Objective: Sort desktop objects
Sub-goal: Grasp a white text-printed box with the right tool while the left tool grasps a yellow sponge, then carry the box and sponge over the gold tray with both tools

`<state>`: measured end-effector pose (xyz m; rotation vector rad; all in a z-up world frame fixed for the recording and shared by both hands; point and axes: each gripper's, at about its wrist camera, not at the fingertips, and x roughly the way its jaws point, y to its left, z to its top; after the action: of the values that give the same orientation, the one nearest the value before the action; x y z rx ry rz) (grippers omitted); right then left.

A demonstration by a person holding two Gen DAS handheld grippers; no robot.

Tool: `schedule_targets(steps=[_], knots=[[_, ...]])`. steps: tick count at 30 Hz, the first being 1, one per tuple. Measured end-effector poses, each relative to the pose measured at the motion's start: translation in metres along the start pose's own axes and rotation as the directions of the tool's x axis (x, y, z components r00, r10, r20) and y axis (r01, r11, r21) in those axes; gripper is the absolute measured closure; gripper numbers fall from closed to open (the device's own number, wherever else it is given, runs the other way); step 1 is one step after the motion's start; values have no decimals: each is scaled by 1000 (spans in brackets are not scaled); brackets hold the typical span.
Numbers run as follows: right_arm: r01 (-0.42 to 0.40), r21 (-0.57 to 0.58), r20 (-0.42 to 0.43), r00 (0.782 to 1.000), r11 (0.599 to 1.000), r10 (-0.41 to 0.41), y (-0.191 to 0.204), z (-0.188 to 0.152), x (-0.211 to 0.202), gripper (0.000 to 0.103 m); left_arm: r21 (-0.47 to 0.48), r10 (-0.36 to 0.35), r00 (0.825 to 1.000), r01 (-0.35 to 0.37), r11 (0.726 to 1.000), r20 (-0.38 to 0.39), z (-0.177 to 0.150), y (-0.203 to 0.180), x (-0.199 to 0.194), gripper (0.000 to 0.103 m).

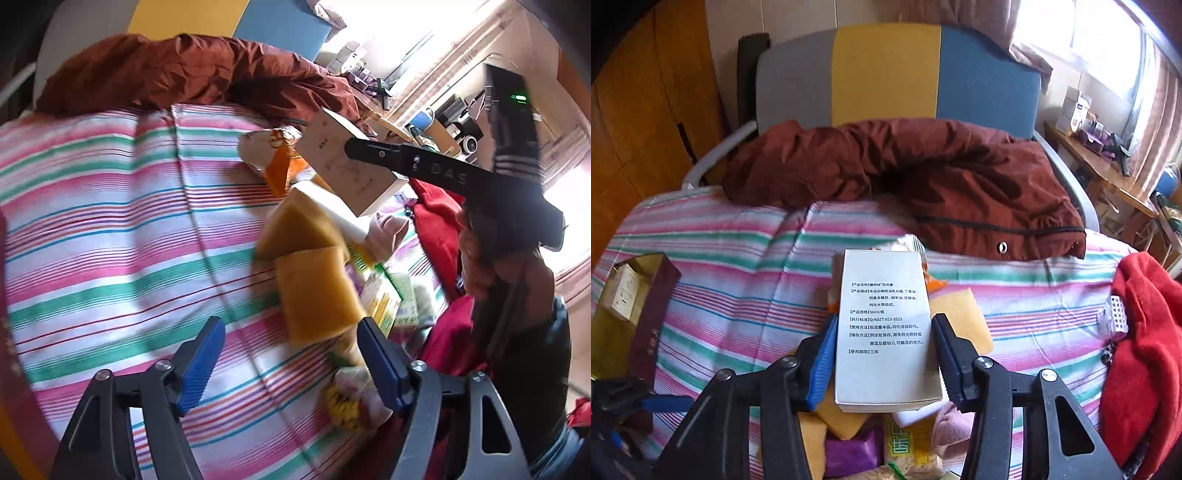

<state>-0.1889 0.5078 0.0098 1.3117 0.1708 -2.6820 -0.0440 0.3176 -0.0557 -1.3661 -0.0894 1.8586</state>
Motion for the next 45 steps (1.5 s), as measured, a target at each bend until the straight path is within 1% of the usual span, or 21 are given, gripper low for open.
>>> schedule_targets(steps=[2, 4, 11, 13, 15, 16, 17, 21, 23, 24, 27, 33, 36, 39, 45], knots=[[-21, 3, 19, 1000, 1000, 21, 1, 1, -4, 52, -14, -18, 1000, 18, 1000, -2, 5, -4, 8, 24], [-50, -11, 45, 998, 999, 51, 5, 2, -9, 52, -23, -17, 1000, 17, 1000, -4, 9, -7, 17, 22], [-64, -54, 71, 995, 997, 67, 17, 3, -12, 52, -91, -38, 998, 34, 995, -42, 17, -3, 50, 22], [-71, -58, 73, 994, 996, 75, 19, 3, -13, 52, -109, -51, 997, 45, 993, -52, 19, -3, 57, 25], [-69, -68, 79, 994, 995, 74, 20, 3, -14, 52, -102, -35, 998, 30, 994, -48, 19, -6, 61, 37], [-68, -68, 78, 994, 995, 73, 21, 3, -13, 52, -90, -37, 998, 32, 995, -52, 19, -7, 63, 38], [-66, -67, 75, 995, 996, 71, 20, 3, -12, 52, -82, -39, 998, 34, 996, -58, 19, -9, 65, 42], [-57, -76, 68, 996, 995, 63, 22, 2, -9, 52, 0, -6, 1000, 6, 1000, -27, 14, -20, 64, 46], [-56, -85, 66, 996, 995, 62, 23, 1, -7, 52, 11, -4, 1000, 4, 1000, -19, 12, -20, 62, 47], [-53, -93, 64, 996, 994, 59, 24, 1, -6, 52, 11, -1, 1000, 1, 1000, -13, 12, -20, 60, 47], [-53, -96, 60, 996, 994, 59, 25, -1, -4, 52, 22, 34, 999, -34, 999, 14, 8, -18, 45, 47], [-78, -110, 69, 994, 991, 86, 30, -4, -5, 52, 40, 100, 991, -104, 994, 91, -4, -8, -7, 47], [-78, -133, 59, 995, 988, 86, 39, -7, -2, 52, 46, 133, 982, -140, 989, 136, -12, 0, -37, 47], [-71, -161, 44, 996, 984, 79, 50, -11, 2, 52, 38, 168, 971, -176, 984, 170, -11, 15, -60, 47], [-63, -172, 29, 997, 983, 69, 65, -12, 2, 52, -1, 246, 945, -252, 968, 215, -30, 48, -104, 47]])
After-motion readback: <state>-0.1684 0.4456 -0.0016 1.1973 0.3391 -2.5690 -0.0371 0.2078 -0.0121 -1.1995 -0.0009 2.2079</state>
